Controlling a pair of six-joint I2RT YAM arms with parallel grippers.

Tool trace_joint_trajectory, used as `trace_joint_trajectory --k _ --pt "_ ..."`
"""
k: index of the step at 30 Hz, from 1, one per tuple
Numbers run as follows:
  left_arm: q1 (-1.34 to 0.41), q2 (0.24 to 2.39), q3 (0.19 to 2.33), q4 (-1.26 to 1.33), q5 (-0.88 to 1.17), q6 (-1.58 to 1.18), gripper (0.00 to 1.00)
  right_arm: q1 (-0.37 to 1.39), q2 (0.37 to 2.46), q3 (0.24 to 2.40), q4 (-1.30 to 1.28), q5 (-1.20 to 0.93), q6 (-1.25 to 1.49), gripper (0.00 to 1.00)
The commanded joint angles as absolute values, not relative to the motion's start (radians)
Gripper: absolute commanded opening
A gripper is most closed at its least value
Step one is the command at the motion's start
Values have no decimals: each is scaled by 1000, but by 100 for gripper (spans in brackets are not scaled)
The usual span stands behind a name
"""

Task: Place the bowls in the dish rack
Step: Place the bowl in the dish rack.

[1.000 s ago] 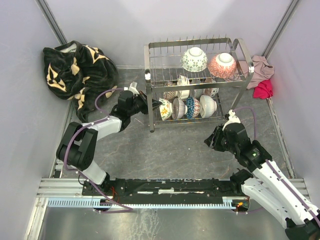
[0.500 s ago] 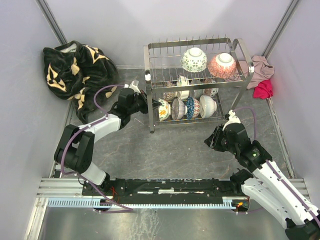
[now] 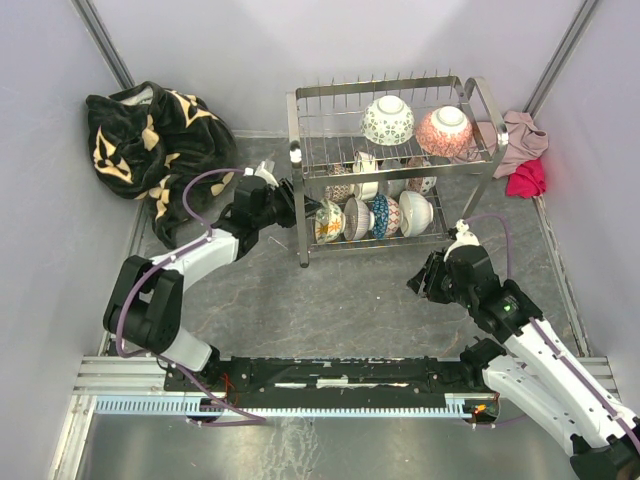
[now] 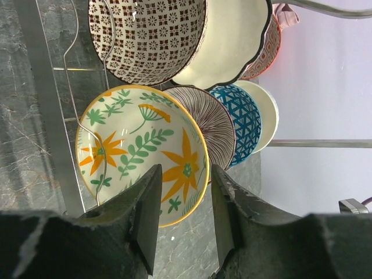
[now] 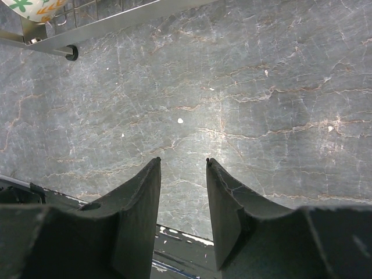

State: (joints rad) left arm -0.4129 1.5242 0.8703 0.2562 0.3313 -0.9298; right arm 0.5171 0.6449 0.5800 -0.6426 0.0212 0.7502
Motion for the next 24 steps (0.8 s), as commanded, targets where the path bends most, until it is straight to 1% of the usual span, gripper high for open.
trace_joint_trajectory --k 1,5,13,14,17,20,24 --pt "-430 1462 876 245 387 -873 46 520 643 606 -606 15 740 46" --pt "-431 1432 877 237 382 -862 48 521 643 612 -612 18 737 47" --pt "-410 1297 850 102 286 -763 57 519 653 639 -636 46 710 50" --pt "-404 1275 837 89 277 -753 60 521 653 641 -638 53 709 50" --pt "-382 1209 802 50 250 -723 75 520 649 646 -644 78 697 53" --pt "-363 1138 769 -2 210 -697 87 520 632 660 -661 124 680 57" --pt "-317 1067 712 -25 183 -694 94 521 601 678 -689 228 659 59"
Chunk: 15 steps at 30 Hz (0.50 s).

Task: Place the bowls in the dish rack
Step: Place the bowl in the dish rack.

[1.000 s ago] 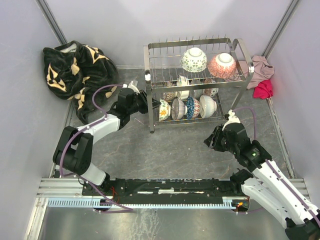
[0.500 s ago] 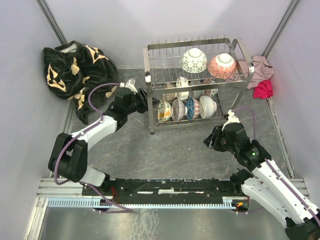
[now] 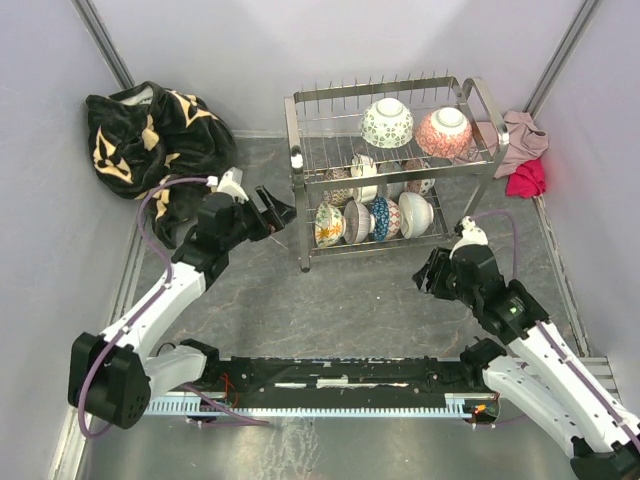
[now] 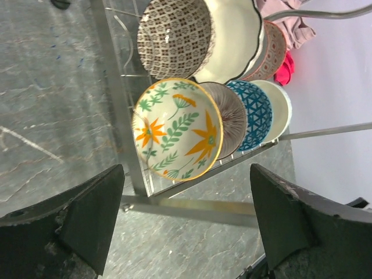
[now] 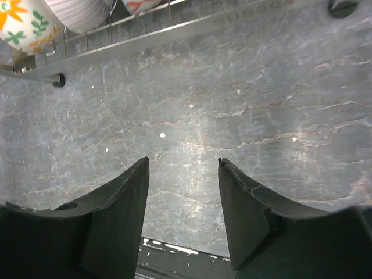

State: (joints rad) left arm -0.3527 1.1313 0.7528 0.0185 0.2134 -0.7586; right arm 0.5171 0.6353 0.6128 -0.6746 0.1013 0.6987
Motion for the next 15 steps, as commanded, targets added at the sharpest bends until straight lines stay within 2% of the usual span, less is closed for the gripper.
trace_joint_trajectory --k 1,5,11,15 --pt "-306 1052 699 -26 179 -696 96 521 595 686 -697 263 655 59" --pt "-284 995 664 -54 138 -678 100 521 561 680 -695 414 627 59" --pt "-259 949 613 -50 48 -654 99 517 522 619 -608 716 573 61" --pt "-231 956 595 -48 -37 -616 99 471 523 586 -517 819 520 63"
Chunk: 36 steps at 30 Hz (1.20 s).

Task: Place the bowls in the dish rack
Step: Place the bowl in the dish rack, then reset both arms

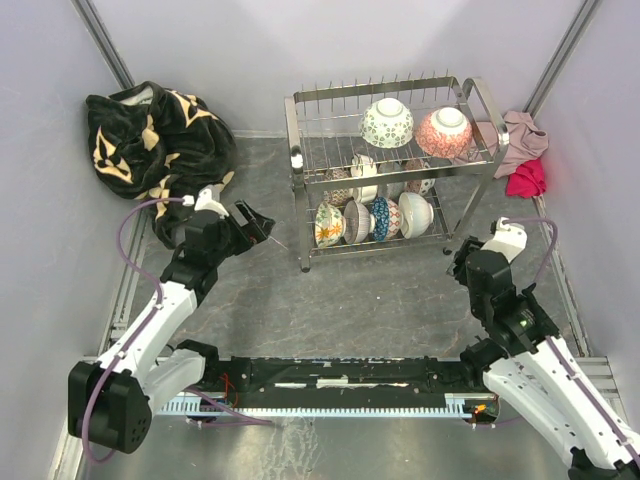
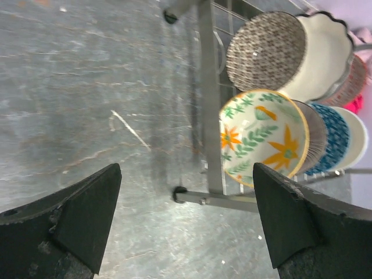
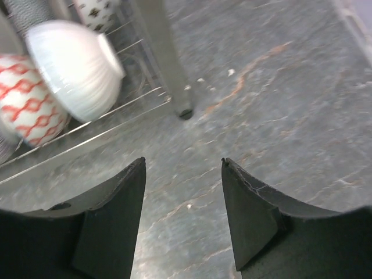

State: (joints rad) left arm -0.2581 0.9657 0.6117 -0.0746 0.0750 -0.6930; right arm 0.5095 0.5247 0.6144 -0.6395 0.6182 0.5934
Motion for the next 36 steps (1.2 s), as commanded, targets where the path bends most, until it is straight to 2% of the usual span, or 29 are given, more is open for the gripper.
trace_joint_trajectory --k 1,6,9,11,12,13,14,18,25,36 --pt "-224 954 586 -32 -55 -610 99 440 528 572 -499 818 511 63" --pt "-195 978 553 73 -198 -564 99 142 607 499 -382 648 491 64" --pt "-151 1014 531 154 -197 -514 99 -15 679 464 -297 561 517 65" --pt "-121 1039 481 255 -175 -490 99 -122 726 434 -218 489 552 75" --pt "-107 1053 458 299 -170 -480 99 -170 747 418 -174 452 565 93" --pt "-97 1066 434 342 -166 -466 99 -219 767 402 -123 412 574 98" --pt "-92 1080 415 378 -167 -448 99 -247 789 387 -71 385 578 99" --pt "-81 1133 360 485 -200 -387 99 -255 930 370 116 404 542 99" --pt "-11 1250 410 596 -69 -347 99 -250 1143 294 436 342 451 99" --pt "5 1249 395 652 -80 -249 99 -14 1384 392 682 375 211 99"
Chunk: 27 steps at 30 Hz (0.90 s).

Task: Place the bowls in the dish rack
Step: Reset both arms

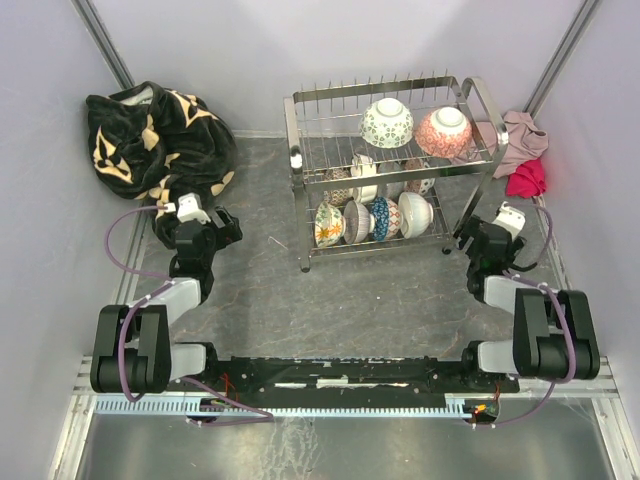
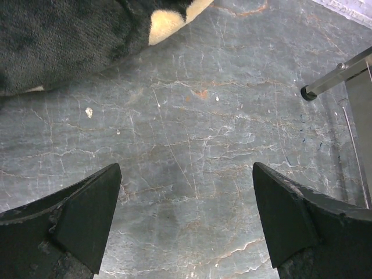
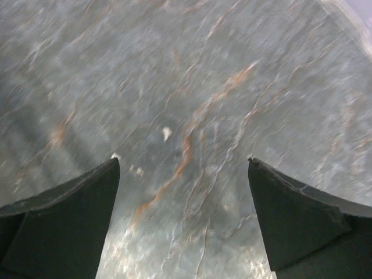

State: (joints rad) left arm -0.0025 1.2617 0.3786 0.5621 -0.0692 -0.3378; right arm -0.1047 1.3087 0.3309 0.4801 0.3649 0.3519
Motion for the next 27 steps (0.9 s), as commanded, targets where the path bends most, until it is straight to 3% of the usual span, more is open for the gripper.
trace_joint_trajectory --k 1,7,17,27 --pt "6 1252 396 658 -77 -240 99 13 1407 399 696 382 184 99" --pt "7 1254 309 784 -71 -170 99 117 1469 362 843 372 55 99" --pt "52 1367 303 862 -16 -207 99 120 1498 301 983 418 71 99" --pt "93 1344 264 910 23 -218 99 120 1511 341 917 429 73 99"
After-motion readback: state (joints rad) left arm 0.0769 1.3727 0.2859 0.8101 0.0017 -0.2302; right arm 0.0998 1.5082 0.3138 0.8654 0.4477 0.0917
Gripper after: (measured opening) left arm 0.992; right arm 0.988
